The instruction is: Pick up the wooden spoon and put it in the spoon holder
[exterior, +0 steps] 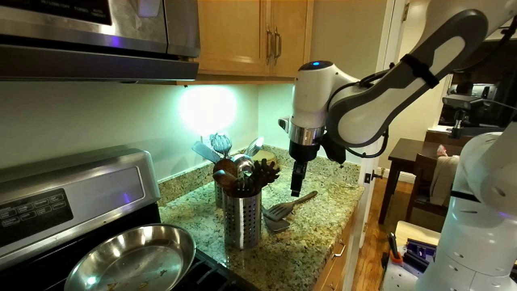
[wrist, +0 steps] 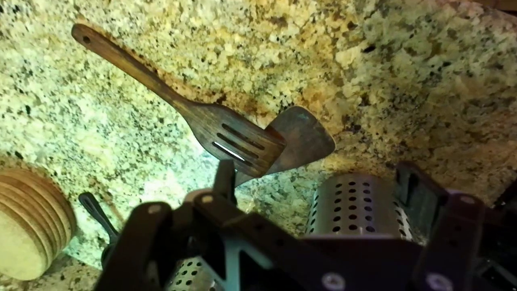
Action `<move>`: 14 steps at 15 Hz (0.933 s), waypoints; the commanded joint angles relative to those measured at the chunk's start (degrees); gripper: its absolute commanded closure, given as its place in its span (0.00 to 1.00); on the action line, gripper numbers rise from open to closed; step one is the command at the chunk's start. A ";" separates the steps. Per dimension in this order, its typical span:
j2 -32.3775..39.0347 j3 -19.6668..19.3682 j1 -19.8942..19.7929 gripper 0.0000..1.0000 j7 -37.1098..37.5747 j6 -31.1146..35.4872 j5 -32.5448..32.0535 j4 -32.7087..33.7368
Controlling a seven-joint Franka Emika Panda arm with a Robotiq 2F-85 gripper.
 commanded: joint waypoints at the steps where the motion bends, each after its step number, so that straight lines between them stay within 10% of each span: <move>1: 5.31 -0.61 -1.20 0.00 -3.31 6.32 -4.29 0.04; 14: 9.70 0.56 -5.09 0.00 -0.80 11.59 -15.76 0.73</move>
